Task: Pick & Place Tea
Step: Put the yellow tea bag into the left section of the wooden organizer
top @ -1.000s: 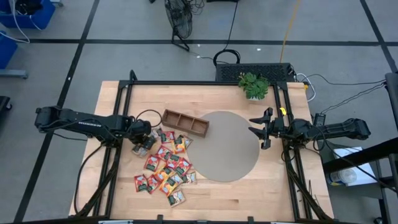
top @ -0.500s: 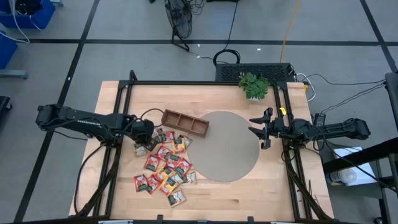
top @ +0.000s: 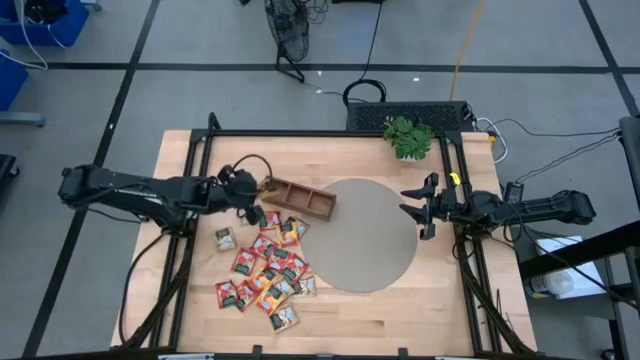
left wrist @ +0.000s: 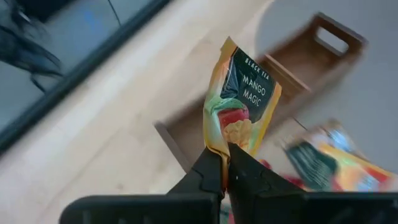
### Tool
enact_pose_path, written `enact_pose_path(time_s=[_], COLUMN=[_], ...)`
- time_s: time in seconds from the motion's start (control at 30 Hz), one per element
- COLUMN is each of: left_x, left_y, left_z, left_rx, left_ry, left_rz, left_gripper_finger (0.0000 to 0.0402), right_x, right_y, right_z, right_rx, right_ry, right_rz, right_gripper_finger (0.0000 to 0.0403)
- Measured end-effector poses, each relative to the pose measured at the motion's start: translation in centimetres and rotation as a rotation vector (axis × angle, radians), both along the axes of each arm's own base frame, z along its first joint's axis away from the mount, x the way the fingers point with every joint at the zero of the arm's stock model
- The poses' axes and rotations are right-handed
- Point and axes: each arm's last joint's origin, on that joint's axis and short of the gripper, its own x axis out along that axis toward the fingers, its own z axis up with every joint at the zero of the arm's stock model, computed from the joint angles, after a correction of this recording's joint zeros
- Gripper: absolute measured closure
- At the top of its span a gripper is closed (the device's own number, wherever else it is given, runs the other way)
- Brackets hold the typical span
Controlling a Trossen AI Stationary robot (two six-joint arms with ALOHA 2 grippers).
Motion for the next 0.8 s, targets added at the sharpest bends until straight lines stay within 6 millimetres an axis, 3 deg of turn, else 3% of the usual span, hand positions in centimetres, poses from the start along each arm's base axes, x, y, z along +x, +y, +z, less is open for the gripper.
enact_pose_path(time_s=[0.33, 0.6, 0.8], left_x=[1.8, 1.8, 2.2], left_y=[2.2, 3.2, 3.8], left_z=[-3.5, -6.7, -7.8], left_rx=[0.102, 0.079, 0.081], left_ry=[-0.129, -0.147, -0.135], left_rz=[-0.015, -0.008, -0.004], left_gripper_finger=[0.0390, 0.0393, 0.0393], right_x=[0.0, 0.0, 0.0], right_y=[0.0, 0.0, 0.0], right_z=[0.0, 0.0, 0.0], right_rx=[0.000, 0.000, 0.000], right_ry=[0.000, 0.000, 0.000], right_rz=[0.000, 0.000, 0.000], right_gripper_finger=[0.0248, 0.0248, 0.0248])
